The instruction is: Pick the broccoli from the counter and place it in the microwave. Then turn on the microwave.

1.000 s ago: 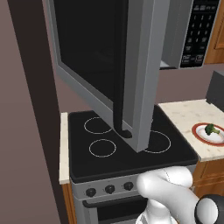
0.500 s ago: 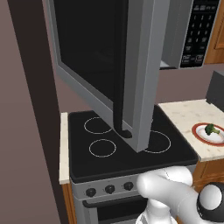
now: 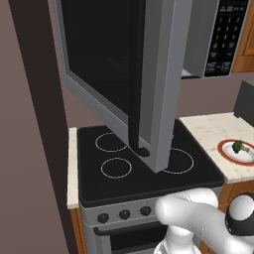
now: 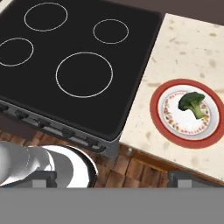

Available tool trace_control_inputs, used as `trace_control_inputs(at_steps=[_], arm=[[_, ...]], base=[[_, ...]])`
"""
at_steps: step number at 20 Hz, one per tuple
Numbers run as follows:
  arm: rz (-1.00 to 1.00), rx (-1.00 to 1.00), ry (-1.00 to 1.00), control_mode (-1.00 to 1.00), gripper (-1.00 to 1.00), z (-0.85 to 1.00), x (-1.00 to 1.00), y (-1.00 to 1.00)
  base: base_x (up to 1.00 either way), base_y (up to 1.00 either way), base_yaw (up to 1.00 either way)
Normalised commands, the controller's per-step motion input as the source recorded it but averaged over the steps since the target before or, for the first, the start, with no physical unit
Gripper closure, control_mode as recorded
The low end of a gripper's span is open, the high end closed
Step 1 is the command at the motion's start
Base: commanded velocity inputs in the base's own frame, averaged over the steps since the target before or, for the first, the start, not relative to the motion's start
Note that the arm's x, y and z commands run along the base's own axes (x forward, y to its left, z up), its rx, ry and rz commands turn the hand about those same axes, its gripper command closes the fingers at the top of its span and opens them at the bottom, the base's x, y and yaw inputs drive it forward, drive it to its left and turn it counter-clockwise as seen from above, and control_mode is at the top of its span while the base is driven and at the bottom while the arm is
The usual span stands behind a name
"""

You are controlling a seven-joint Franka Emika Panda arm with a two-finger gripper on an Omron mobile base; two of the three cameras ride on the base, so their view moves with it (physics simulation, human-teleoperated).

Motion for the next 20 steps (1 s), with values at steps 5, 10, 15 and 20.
trace_control_inputs(at_steps=[5,10,15,20], arm=[[0.0,0.0,0.04,-1.0,-1.0,-0.37,0.41,-0.29],[0.0,-0.02,0.05,-1.0,-1.0,-0.34,0.41,-0.25],[0.0,-0.04,0.05,-1.0,-1.0,-0.37,0.31,-0.26],[0.0,-0.02,0.01,-1.0,-1.0,-0.38,0.22,-0.32]], base=[[0.0,0.0,0.0],[0.0,0.0,0.0],[0.0,0.0,0.0],[0.0,0.0,0.0]])
